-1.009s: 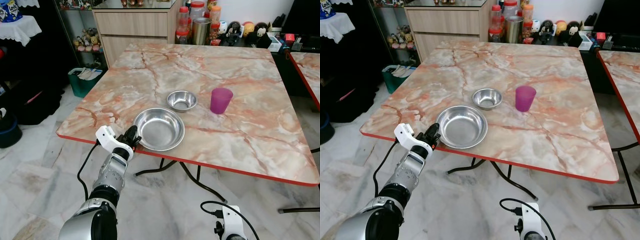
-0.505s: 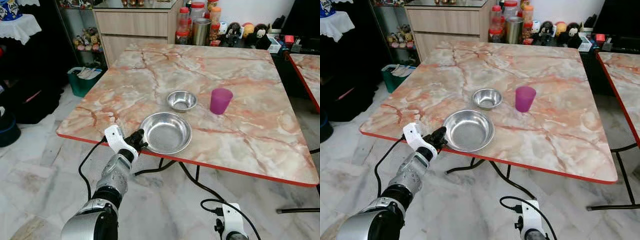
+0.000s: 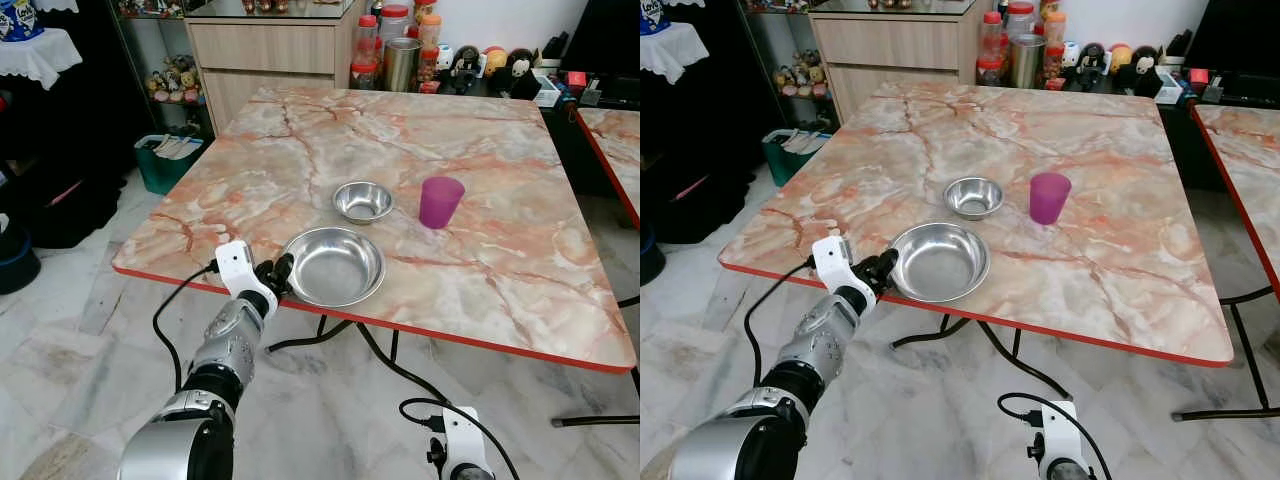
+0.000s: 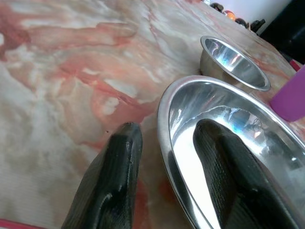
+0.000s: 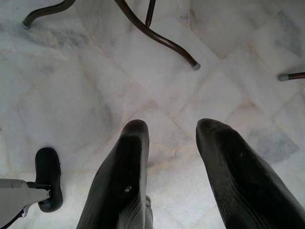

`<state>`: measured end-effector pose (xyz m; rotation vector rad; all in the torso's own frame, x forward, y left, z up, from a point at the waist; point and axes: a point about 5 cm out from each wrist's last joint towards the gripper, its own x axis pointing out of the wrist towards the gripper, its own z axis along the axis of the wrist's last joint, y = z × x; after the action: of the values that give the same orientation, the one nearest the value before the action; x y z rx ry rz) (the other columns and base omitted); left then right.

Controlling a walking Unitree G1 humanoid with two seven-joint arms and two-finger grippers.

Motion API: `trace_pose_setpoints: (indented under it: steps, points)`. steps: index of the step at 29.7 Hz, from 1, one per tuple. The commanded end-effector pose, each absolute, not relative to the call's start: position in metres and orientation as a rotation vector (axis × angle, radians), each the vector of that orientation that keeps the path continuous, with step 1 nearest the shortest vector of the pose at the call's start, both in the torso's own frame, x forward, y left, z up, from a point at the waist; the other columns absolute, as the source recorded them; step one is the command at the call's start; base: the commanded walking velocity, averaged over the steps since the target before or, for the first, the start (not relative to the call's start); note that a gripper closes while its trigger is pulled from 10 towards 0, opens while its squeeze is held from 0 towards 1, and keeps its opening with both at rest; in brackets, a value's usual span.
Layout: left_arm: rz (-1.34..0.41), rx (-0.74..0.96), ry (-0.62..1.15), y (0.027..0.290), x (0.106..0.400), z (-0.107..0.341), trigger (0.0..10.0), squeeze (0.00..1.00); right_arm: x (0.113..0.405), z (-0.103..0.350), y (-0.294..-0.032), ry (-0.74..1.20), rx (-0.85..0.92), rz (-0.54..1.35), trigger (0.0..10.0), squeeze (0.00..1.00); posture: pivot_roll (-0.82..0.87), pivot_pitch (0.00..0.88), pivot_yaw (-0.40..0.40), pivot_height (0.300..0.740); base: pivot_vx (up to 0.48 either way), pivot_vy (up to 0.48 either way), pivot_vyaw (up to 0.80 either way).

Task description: Setting the table

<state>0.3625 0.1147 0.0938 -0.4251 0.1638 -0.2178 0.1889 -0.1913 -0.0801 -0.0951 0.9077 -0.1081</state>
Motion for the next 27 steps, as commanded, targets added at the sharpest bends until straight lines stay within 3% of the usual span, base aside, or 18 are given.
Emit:
trace_pose_setpoints:
  steps: [1, 15, 16, 27]
  points:
    - [-0.254, -0.355, 0.145, 0.111, 0.367, 0.105, 10.0, 0.0, 0.186, -0.082, -0.189, 0.922, -0.081, -0.116, 10.0, 0.0, 0.05, 0.0, 0.026, 0.74, 0.0, 0.0, 0.0]
    - [-0.317, -0.284, 0.221, 0.1, 0.369, 0.103, 10.0, 0.0, 0.187, -0.082, -0.186, 0.917, -0.066, -0.122, 10.0, 0.0, 0.05, 0.0, 0.039, 0.74, 0.0, 0.0, 0.0]
    - [-0.316, -0.277, 0.216, 0.099, 0.37, 0.105, 10.0, 1.0, 0.186, -0.082, -0.187, 0.918, -0.063, -0.126, 10.0, 0.0, 0.05, 0.0, 0.046, 0.74, 0.0, 0.0, 0.0]
    - [-0.243, -0.292, 0.193, 0.108, 0.376, 0.113, 10.0, 1.0, 0.183, -0.083, -0.188, 0.924, -0.063, -0.132, 10.0, 0.0, 0.04, 0.0, 0.047, 0.74, 0.0, 0.0, 0.0]
